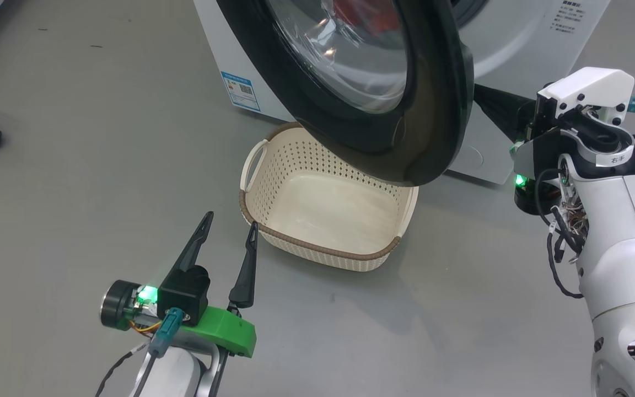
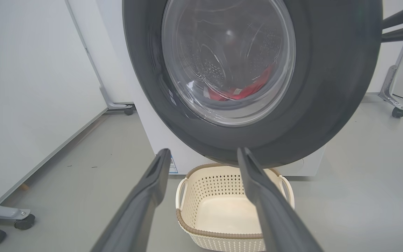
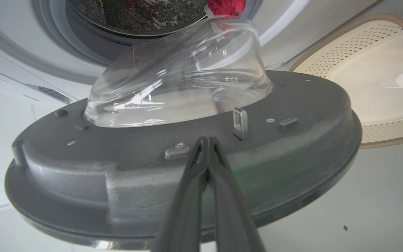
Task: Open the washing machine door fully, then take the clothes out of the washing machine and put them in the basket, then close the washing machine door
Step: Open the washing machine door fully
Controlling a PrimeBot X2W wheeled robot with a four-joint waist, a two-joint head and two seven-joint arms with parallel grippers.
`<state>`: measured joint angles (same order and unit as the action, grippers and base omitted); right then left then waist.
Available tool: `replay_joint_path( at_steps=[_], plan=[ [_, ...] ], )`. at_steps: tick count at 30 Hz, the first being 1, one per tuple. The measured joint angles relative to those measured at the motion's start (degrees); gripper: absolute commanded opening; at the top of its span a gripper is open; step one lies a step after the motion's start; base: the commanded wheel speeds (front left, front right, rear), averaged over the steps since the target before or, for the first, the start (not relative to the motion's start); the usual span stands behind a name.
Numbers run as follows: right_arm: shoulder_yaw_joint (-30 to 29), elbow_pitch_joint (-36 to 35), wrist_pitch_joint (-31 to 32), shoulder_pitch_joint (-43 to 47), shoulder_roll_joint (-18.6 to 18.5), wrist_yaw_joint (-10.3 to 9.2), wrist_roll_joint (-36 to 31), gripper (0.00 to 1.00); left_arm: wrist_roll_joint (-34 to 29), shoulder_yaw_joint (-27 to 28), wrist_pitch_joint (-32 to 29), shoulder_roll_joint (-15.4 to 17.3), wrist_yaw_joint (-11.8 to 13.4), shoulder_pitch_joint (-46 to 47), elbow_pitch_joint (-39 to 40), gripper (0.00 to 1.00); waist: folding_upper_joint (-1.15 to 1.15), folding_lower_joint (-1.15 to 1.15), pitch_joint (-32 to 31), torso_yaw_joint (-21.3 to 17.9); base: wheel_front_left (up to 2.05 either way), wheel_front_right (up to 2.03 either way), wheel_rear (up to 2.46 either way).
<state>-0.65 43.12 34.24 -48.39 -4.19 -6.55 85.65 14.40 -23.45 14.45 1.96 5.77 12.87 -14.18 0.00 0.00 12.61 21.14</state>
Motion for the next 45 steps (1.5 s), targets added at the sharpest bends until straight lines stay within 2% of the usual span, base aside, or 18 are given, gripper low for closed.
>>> replay_joint_path(
  at_steps=[8, 19, 37, 45],
  plan=[
    [3.66, -0.10, 1.18, 1.82, 0.00, 0.02, 3.96, 0.00, -0.05, -0.56, 0.00, 0.02, 0.16, -0.54, -0.02, 1.00, 0.00, 0.00, -2.05, 0.27, 0.00, 0.00, 0.00],
    [11.66, -2.13, 3.60, 4.76, 0.15, 0.00, 11.66, 0.00, -0.13, -0.38, 0.00, 0.08, 0.32, -1.38, 0.32, 1.00, 0.00, 0.00, -3.04, 0.97, 0.00, 0.00, 0.00],
    [26.91, -11.15, 3.32, 9.05, 0.09, -0.16, 22.99, 0.00, -0.47, -0.45, 0.00, 0.12, 0.33, -2.35, 0.49, 1.00, 0.00, 0.00, -4.04, 1.88, 0.00, 0.00, 0.00],
    [31.25, -13.99, 0.55, 9.26, 0.15, -0.18, 24.77, 0.00, -0.63, -0.46, 0.00, 0.13, 0.45, -2.43, 0.81, 1.00, 0.00, 0.00, -4.09, 2.02, 0.00, 0.00, 0.00]
  ],
)
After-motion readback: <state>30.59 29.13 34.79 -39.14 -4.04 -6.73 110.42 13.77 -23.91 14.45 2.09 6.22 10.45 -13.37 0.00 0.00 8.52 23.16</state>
